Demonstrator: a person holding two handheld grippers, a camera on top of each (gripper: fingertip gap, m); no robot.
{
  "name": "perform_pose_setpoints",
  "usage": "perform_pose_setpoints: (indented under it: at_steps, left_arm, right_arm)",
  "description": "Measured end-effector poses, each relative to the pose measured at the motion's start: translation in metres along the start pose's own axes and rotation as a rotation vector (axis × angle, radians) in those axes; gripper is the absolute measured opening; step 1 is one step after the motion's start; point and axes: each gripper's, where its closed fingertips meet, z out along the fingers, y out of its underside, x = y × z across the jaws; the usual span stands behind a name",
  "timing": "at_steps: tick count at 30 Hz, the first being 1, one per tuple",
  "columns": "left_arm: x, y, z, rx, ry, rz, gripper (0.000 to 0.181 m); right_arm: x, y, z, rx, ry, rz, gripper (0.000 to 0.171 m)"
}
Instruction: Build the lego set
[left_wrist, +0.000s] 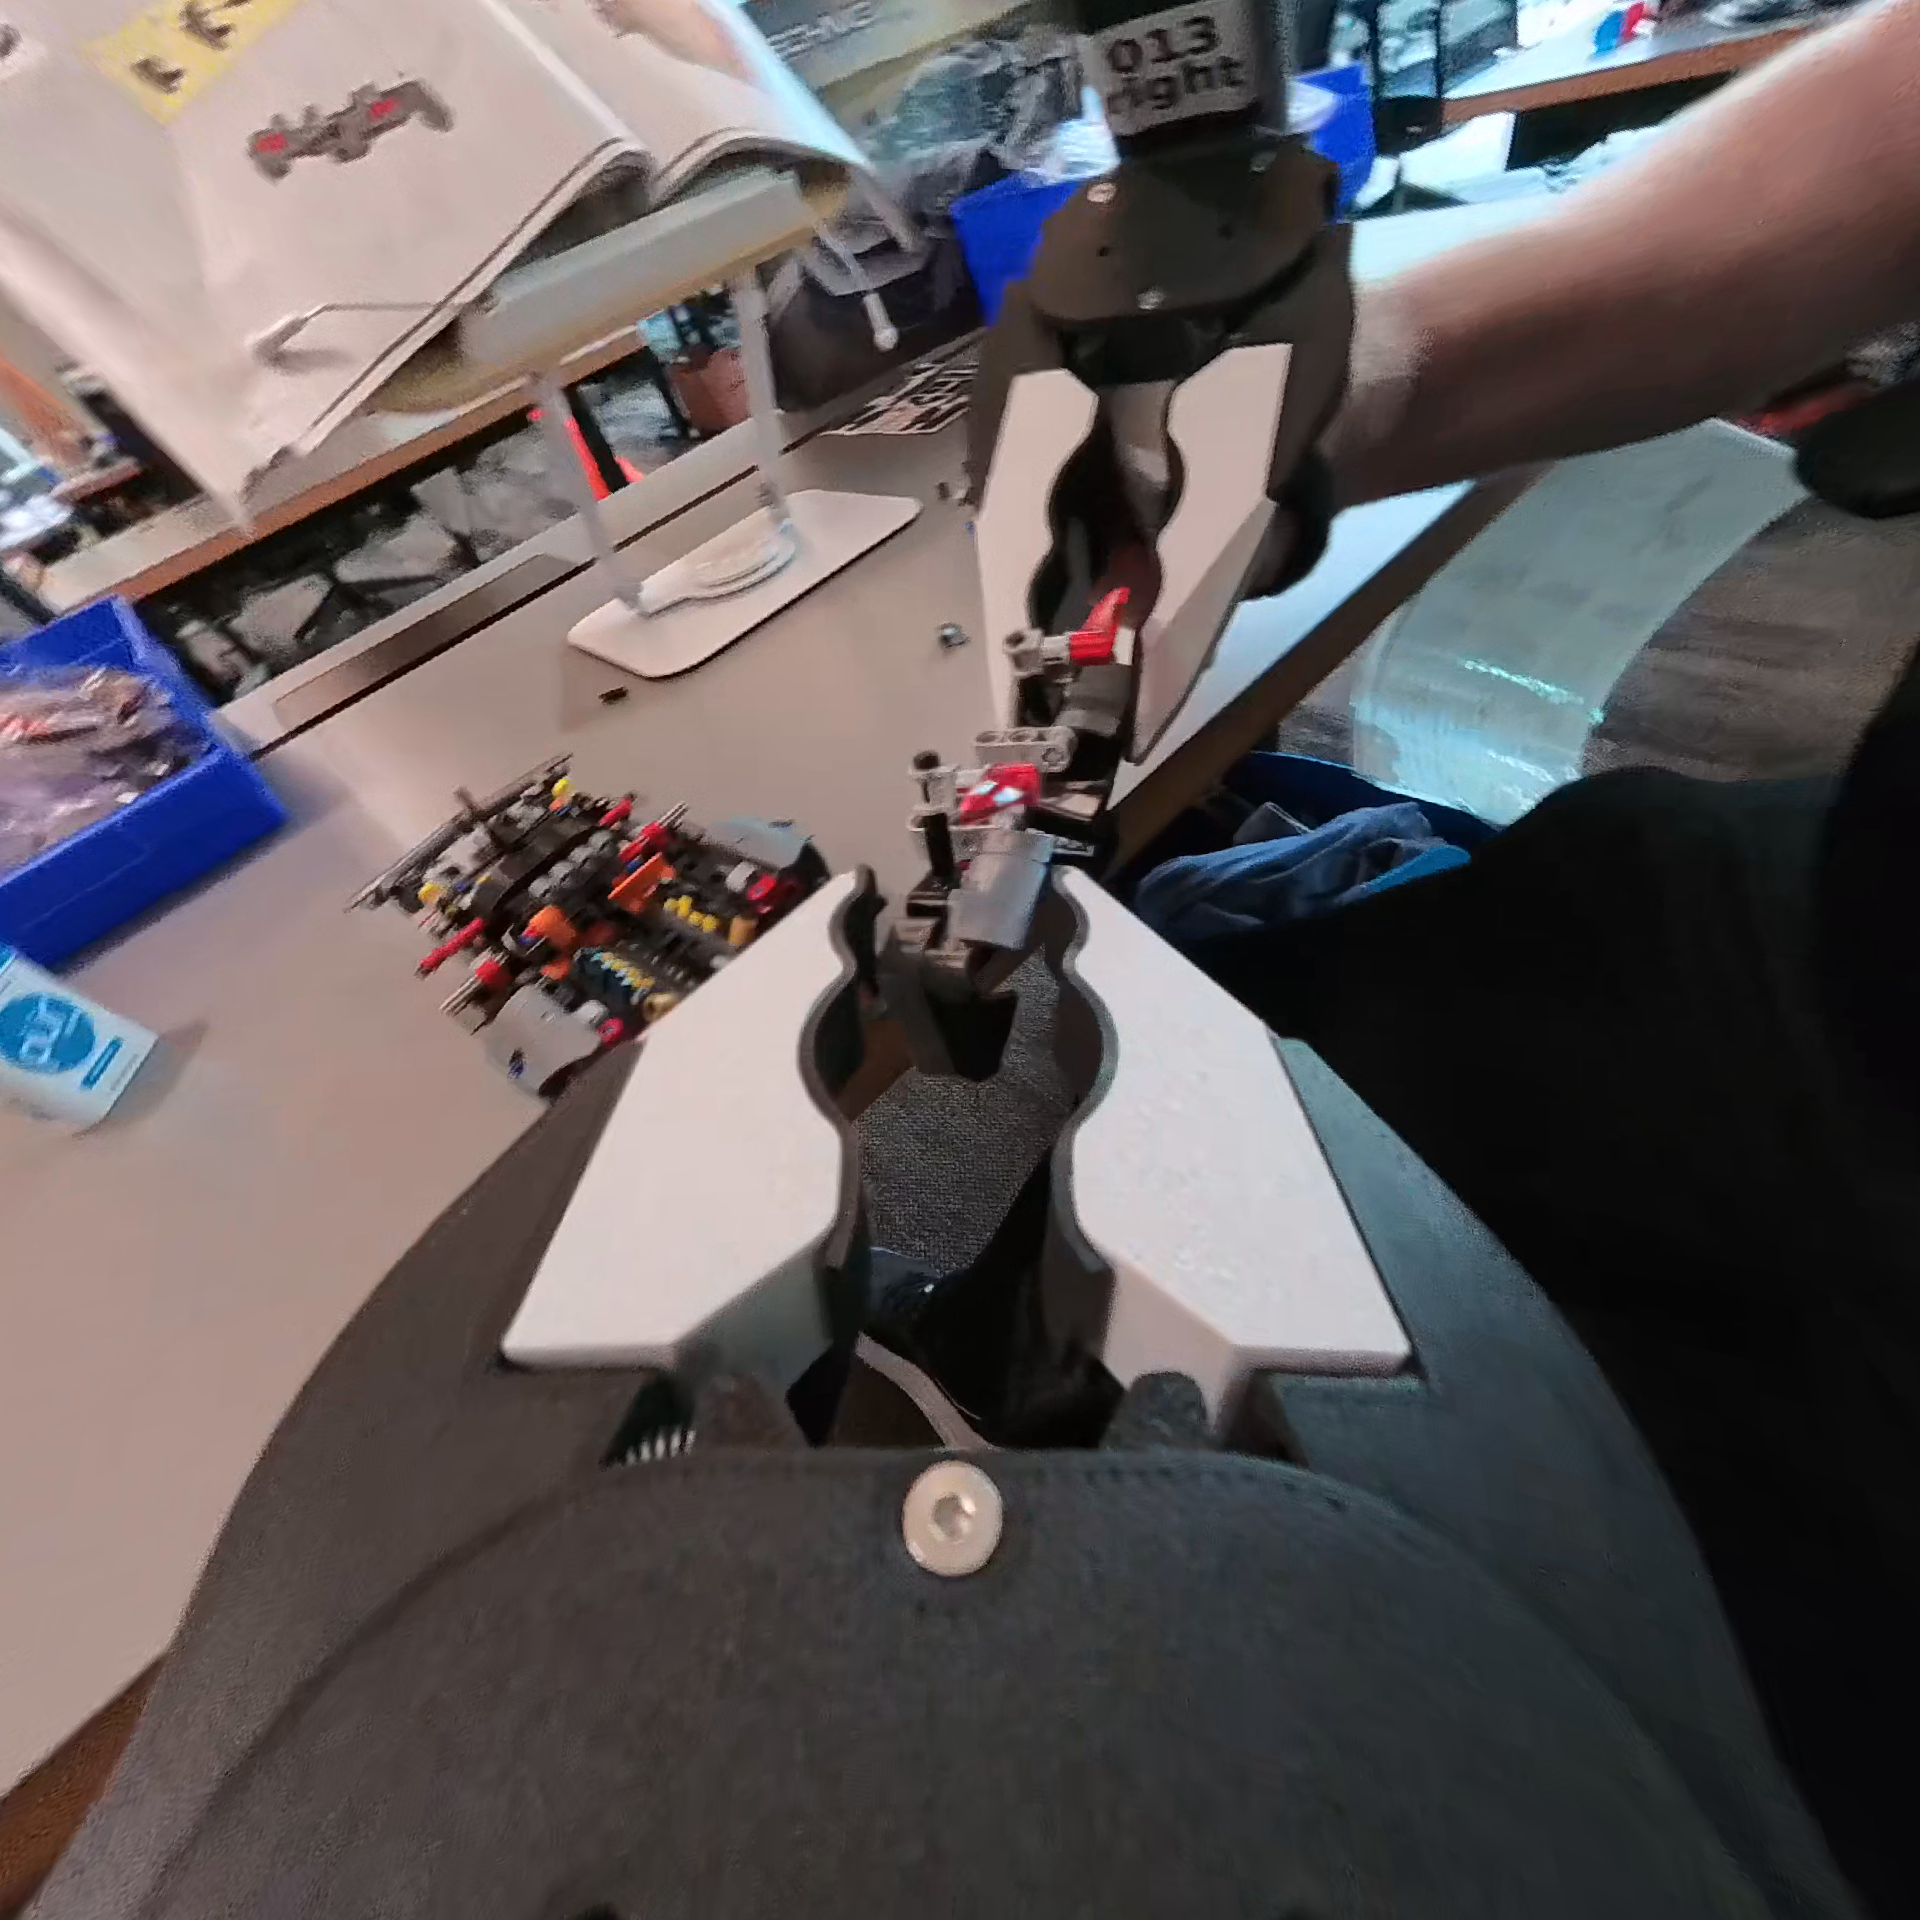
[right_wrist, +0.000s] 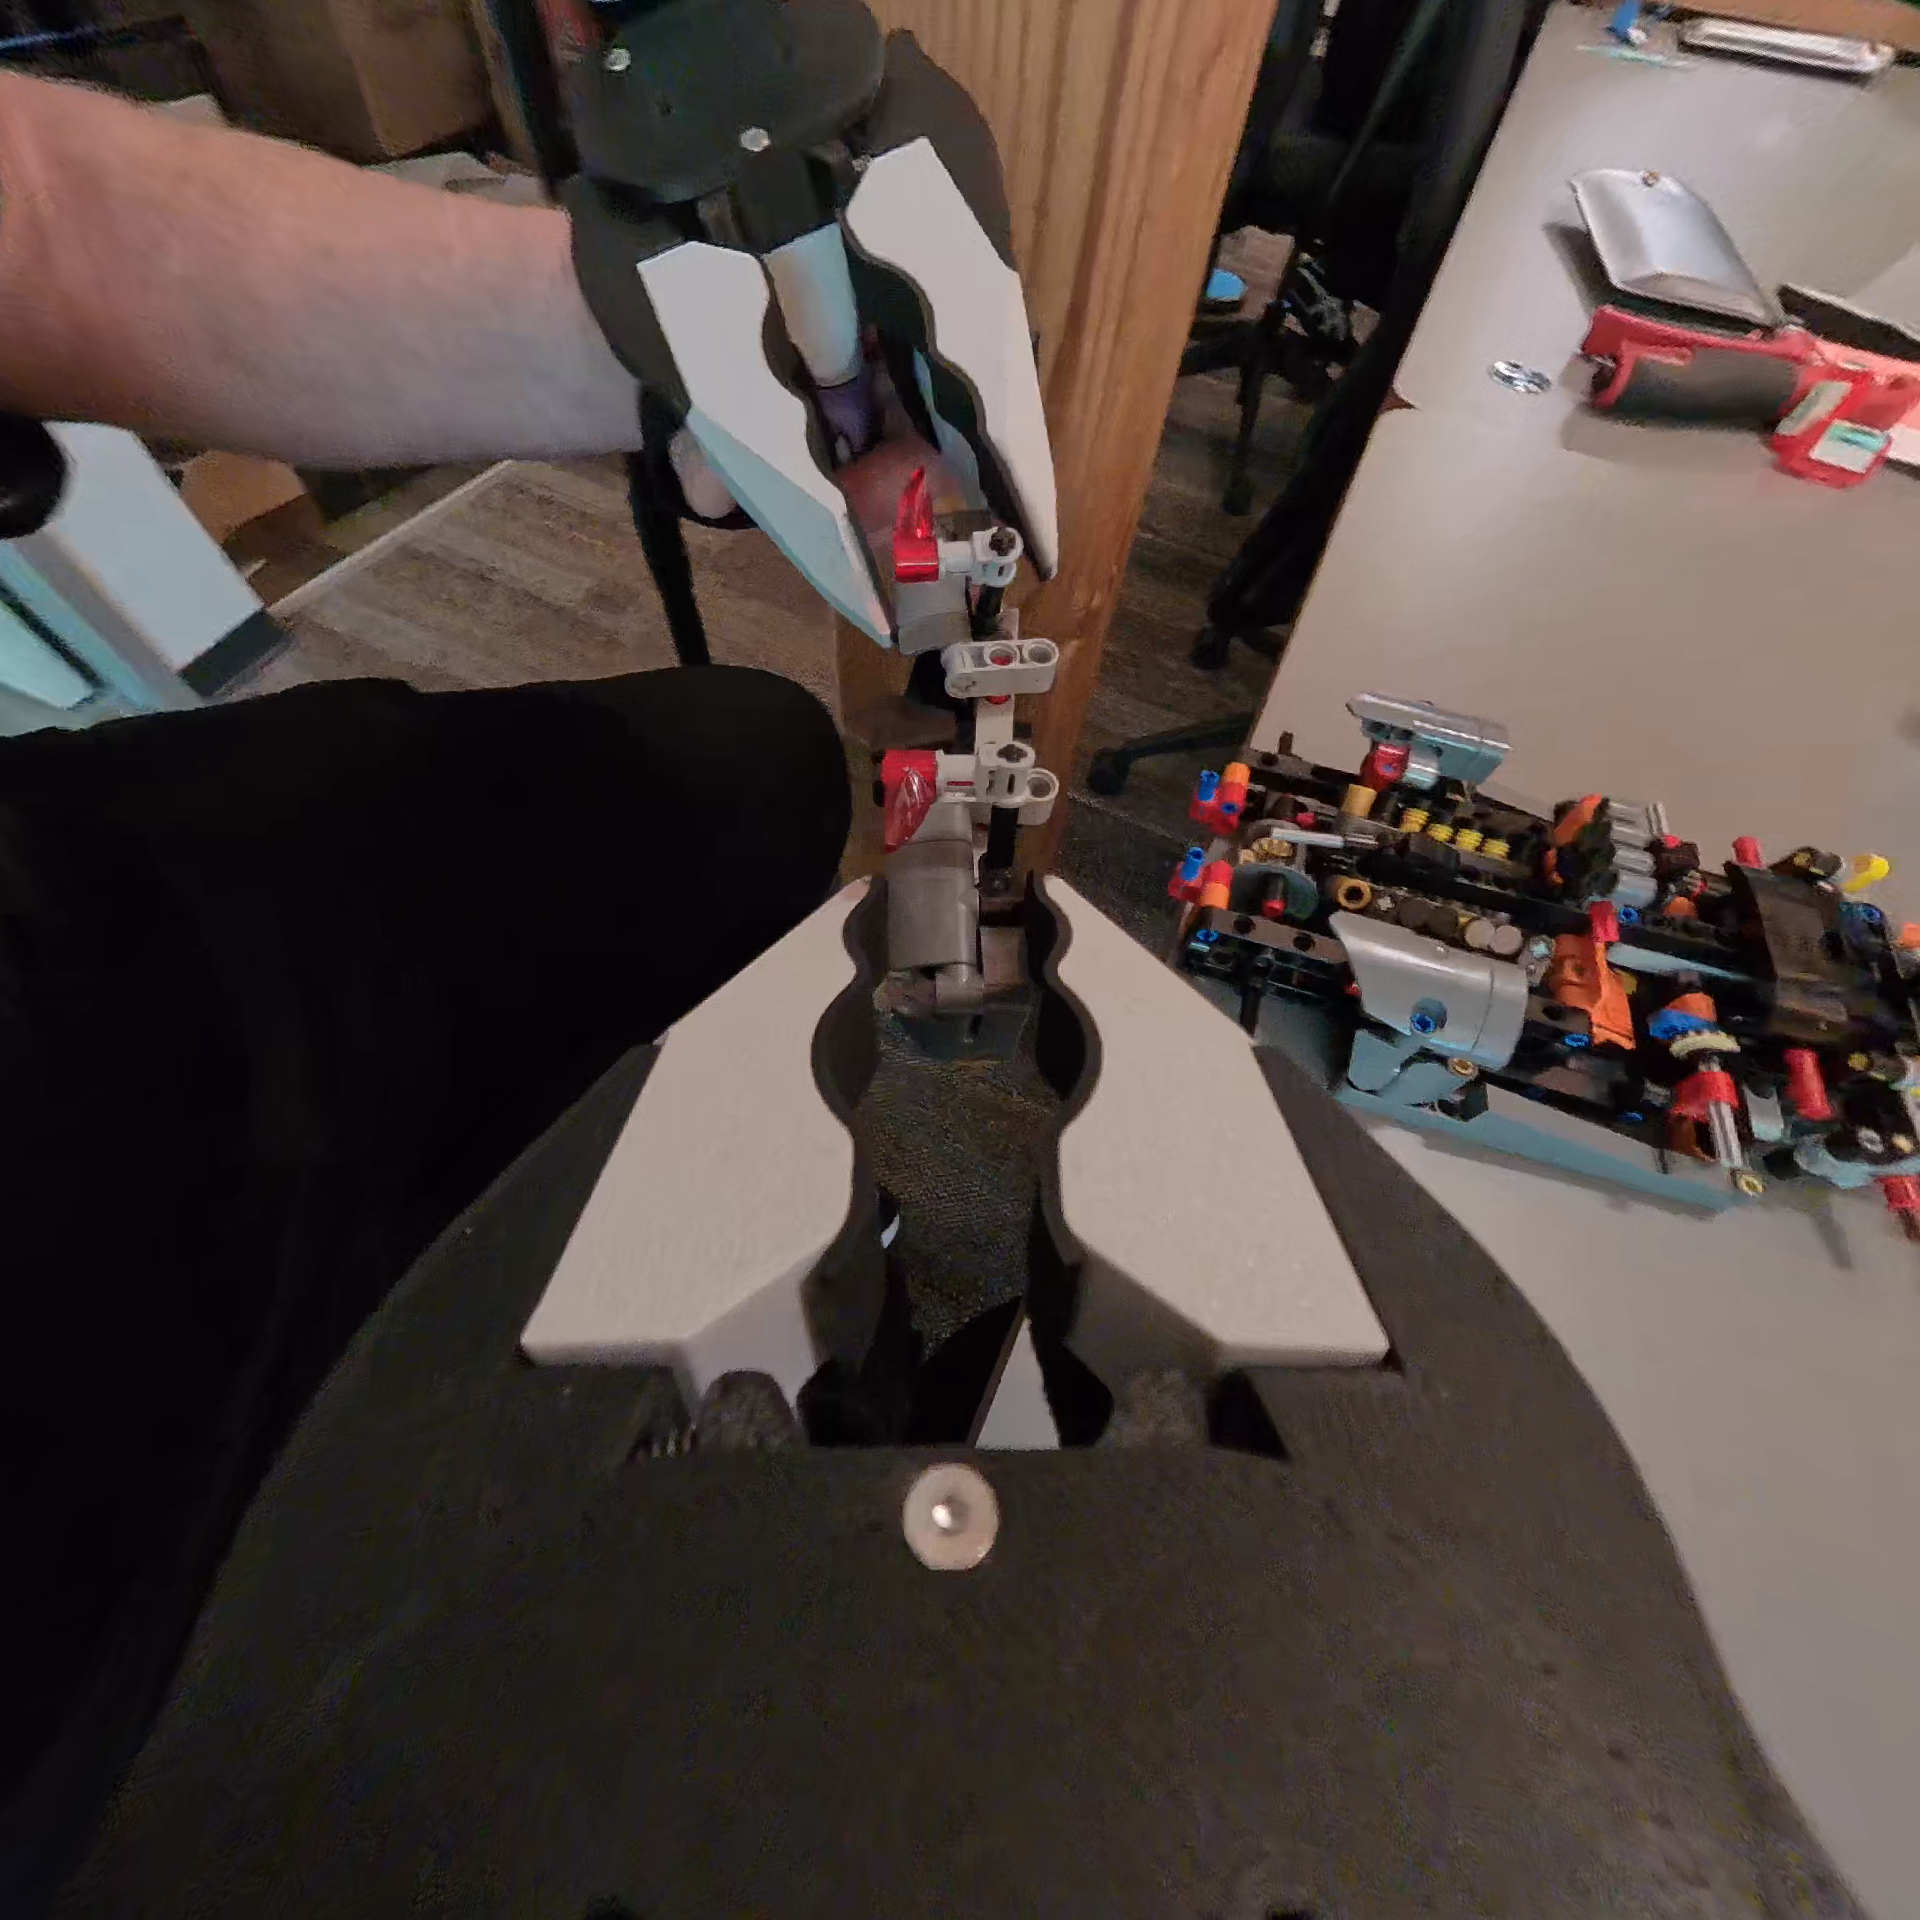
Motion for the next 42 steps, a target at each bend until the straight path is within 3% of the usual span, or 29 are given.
perform_pose_setpoints:
  at_steps: [3, 8, 12, 17, 25, 28, 32, 42]
  left_arm:
    - [-0.024, 0.01, -0.009, 0.027, -0.105, -0.116, 0.034]
    - [-0.034, 0.054, -0.02, -0.036, -0.218, -0.481, 0.052]
    - [-0.032, 0.061, -0.015, 0.069, -0.165, -0.783, 0.046]
    - [-0.038, 0.06, -0.003, 0.152, -0.05, -0.992, 0.042]
    - [-0.051, 0.08, -0.007, 0.199, -0.094, -1.162, 0.055]
    - [-0.048, 0.081, -0.013, 0.291, -0.077, -1.283, 0.055]
    - [-0.036, 0.067, 0.006, 0.327, -0.014, -1.318, 0.06]
    - [-0.051, 0.079, 0.014, 0.416, -0.093, -1.374, 0.053]
  right_arm:
    - [0.012, 0.005, 0.007, -0.015, 0.074, 0.02, 0.024]
    - [0.021, 0.01, 0.016, 0.008, 0.155, 0.072, 0.024]
    - [0.021, 0.017, 0.027, -0.011, 0.183, 0.077, 0.024]
    - [0.027, 0.02, 0.038, -0.042, 0.237, 0.058, 0.023]
    - [0.038, 0.013, 0.04, 0.0, 0.284, 0.046, 0.024]
    - [0.039, 0.012, 0.041, 0.002, 0.283, 0.058, 0.023]
    - [0.039, 0.011, 0.045, 0.001, 0.277, 0.047, 0.024]
    - [0.037, 0.015, 0.05, -0.037, 0.238, 0.05, 0.024]
